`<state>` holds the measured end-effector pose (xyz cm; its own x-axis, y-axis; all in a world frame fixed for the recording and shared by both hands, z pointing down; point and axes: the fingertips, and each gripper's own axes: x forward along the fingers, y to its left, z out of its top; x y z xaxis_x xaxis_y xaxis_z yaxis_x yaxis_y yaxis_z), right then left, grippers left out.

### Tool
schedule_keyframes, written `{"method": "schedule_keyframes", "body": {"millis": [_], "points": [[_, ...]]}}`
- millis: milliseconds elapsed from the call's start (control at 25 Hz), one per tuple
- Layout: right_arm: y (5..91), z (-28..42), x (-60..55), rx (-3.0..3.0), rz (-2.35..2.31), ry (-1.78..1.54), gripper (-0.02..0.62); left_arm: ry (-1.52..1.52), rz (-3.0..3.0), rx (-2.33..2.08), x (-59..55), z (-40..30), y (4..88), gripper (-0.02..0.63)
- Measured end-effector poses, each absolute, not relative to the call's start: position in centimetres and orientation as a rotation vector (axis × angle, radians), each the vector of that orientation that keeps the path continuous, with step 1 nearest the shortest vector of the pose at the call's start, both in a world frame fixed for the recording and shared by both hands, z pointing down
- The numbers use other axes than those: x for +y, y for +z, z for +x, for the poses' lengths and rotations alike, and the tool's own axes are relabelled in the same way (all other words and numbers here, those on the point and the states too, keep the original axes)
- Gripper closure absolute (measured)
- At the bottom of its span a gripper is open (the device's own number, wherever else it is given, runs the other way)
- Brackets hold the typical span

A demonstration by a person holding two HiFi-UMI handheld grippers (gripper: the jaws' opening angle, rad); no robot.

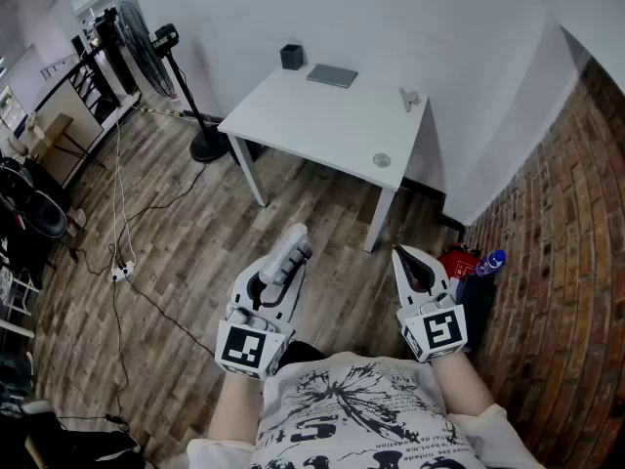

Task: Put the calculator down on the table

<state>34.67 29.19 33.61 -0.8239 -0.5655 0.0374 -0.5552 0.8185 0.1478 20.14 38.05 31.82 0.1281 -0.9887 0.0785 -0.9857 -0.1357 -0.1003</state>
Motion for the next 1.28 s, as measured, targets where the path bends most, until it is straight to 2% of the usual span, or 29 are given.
{"method": "schedule_keyframes", "body": {"millis": [120,320,760,1000,1280], "points": [[33.6,34.3,28.6,-2.927,0.889,-0.213,0.583,-0.286,-2.364,2.088,37.8,19.7,32.5,0.462],[33.7,33.9,27.6,-2.934,0.885,-0.190,0.583,-0.071,-2.295,2.062,36.2,19.5,31.0,0.462],[35.7,31.8,23.7,-2.925,0.874,-0.055,0.581,-0.111,-2.314,2.110,33.2,17.1,32.6,0.462],[37.4,26.3,20.7,-2.902,0.878,-0.015,0.581,-0.135,-2.319,2.117,30.6,11.8,34.0,0.462],[37.6,15.3,15.3,-2.854,0.950,0.006,0.581,-0.115,-2.369,2.053,24.6,0.7,33.5,0.462]]}}
